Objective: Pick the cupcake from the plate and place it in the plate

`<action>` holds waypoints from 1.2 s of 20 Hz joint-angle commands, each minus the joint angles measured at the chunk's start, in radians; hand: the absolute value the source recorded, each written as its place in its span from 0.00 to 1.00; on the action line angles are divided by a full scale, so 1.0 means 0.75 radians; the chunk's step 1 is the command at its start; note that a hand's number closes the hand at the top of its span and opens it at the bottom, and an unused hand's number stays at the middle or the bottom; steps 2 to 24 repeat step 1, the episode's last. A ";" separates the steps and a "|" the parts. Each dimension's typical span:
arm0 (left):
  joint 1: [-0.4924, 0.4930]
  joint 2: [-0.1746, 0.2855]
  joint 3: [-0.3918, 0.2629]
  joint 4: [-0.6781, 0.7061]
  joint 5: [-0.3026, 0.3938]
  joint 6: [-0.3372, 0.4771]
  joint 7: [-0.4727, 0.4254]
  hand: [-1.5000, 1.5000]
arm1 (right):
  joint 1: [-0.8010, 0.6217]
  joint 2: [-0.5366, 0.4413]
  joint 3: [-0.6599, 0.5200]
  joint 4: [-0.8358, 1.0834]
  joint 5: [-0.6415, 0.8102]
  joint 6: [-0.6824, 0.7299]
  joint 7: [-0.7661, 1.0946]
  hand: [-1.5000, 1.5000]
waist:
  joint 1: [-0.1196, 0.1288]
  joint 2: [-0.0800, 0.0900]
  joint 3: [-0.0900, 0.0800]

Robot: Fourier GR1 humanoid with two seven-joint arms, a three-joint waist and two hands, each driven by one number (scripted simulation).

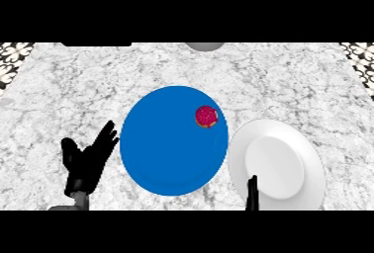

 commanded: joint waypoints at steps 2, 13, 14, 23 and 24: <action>-0.011 -0.005 0.019 0.050 0.005 -0.012 -0.008 0.50 | 0.171 0.153 0.027 0.030 0.172 0.060 -0.029 0.00 | -0.003 0.003 -0.004; -0.011 -0.005 0.019 0.050 0.005 -0.012 -0.008 0.50 | 0.171 0.153 0.027 0.030 0.172 0.060 -0.029 0.00 | -0.003 0.003 -0.004; -0.011 -0.005 0.019 0.050 0.005 -0.012 -0.008 0.50 | 0.171 0.153 0.027 0.030 0.172 0.060 -0.029 0.00 | -0.003 0.003 -0.004; -0.011 -0.005 0.019 0.050 0.005 -0.012 -0.008 0.50 | 0.171 0.153 0.027 0.030 0.172 0.060 -0.029 0.00 | -0.003 0.003 -0.004; -0.011 -0.005 0.019 0.050 0.005 -0.012 -0.008 0.50 | 0.171 0.153 0.027 0.030 0.172 0.060 -0.029 0.00 | -0.003 0.003 -0.004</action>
